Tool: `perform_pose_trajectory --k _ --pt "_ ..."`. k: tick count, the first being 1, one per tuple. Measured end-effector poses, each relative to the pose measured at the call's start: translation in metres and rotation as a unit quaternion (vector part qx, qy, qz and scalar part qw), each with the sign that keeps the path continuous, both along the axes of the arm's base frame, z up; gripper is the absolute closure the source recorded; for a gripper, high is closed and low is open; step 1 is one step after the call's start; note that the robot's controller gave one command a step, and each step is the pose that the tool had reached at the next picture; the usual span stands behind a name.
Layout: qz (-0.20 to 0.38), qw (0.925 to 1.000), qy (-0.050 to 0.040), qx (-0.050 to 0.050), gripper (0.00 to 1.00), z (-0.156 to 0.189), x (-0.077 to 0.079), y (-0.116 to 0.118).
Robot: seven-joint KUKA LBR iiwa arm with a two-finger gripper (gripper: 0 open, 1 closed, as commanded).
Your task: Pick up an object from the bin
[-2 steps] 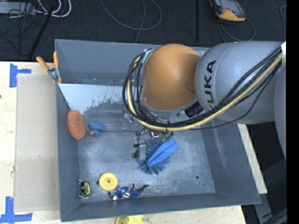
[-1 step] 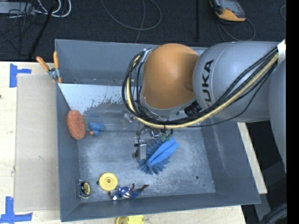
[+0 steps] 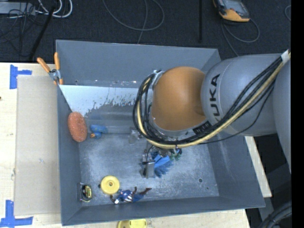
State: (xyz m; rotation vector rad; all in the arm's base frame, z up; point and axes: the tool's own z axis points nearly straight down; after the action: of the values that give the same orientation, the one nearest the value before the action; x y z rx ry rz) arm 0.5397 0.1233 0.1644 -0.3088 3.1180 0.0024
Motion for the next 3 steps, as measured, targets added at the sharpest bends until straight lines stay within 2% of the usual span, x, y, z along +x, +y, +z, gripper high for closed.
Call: perform_pose_trajectory --k 1,2,3 --pt "-0.001 1.0 0.0033 -0.001 0.0 -0.017 -0.01 -0.006" --pt "0.01 0.9999 0.0064 -0.002 0.0 -0.037 -0.019 -0.002" --pt "0.123 0.9924 0.0035 -0.002 0.0 -0.068 -0.026 -0.002"
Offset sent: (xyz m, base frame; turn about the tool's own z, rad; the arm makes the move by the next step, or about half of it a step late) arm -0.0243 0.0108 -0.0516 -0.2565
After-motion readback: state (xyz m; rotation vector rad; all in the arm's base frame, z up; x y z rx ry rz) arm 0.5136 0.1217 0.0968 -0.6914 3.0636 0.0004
